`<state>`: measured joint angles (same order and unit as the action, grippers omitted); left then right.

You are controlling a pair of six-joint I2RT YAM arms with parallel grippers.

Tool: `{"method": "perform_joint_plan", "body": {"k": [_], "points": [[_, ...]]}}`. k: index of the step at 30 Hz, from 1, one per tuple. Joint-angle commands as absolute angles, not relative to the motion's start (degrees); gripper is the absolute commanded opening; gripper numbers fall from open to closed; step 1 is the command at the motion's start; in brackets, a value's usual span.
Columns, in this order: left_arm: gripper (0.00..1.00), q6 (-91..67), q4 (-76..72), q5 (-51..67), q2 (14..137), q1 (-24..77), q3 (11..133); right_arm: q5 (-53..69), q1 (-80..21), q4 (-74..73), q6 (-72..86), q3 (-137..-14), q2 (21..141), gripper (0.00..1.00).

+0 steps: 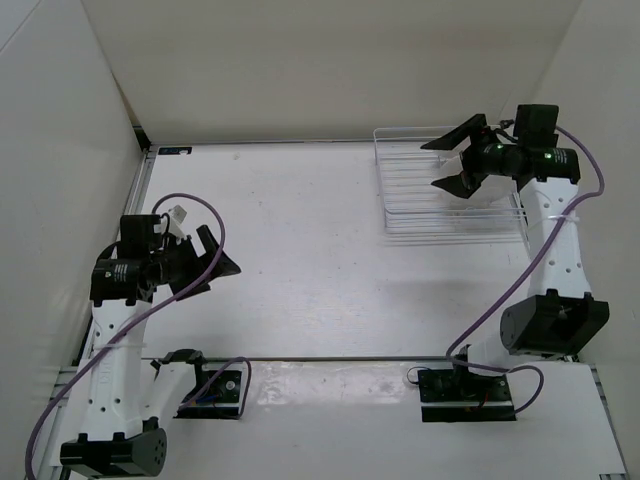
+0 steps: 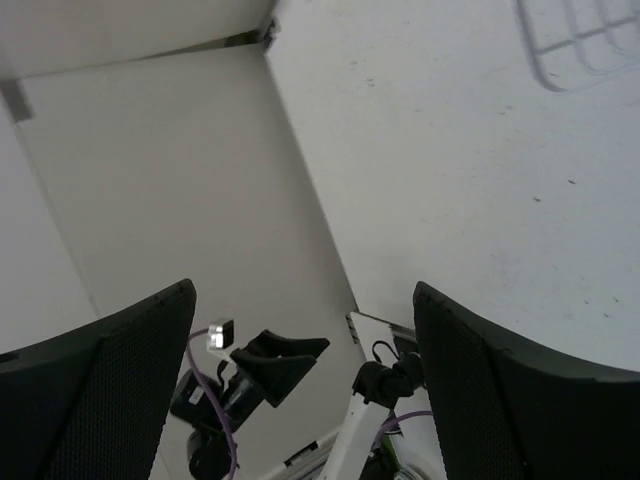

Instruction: Unload the plates from the dish rack

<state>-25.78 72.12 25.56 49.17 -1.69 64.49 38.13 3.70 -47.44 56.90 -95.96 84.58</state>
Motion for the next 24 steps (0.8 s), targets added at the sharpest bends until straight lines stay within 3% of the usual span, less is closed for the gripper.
{"method": "perform_joint_plan", "body": {"k": [1,3,4,8,13,19,23,24], "points": [[1.0,-25.05,73.21,20.84,48.78,-0.79,65.31,31.41,3.96,-56.21,53.89,-106.02,85.07,0.9],[1.0,-24.88,74.0,18.2,48.95,-0.26,65.04,27.08,4.22,-64.8,51.33,-110.46,87.62,0.9],[1.0,-24.7,74.09,17.93,49.3,-0.26,64.95,22.98,3.96,-66.25,48.72,-118.83,88.32,0.9],[1.0,-23.38,73.92,17.58,50.71,-0.26,65.48,19.71,3.96,-63.98,41.22,-118.04,86.4,0.9],[1.0,-24.08,72.43,17.75,51.42,-0.26,64.69,18.02,3.69,-75.21,39.46,-121.9,89.91,0.9],[1.0,-25.57,71.1,18.81,52.47,-0.26,63.19,7.05,4.48,-85.17,33.67,-135.09,97.21,0.9],[1.0,-25.66,69.7,20.47,54.05,-0.18,63.45,5.19,5.54,-72.22,39.28,-117.99,89.05,0.9],[1.0,-25.4,69.52,20.65,54.57,-0.35,63.37,4.32,6.23,-66.59,40.77,-106.03,86.95,0.9]]}}
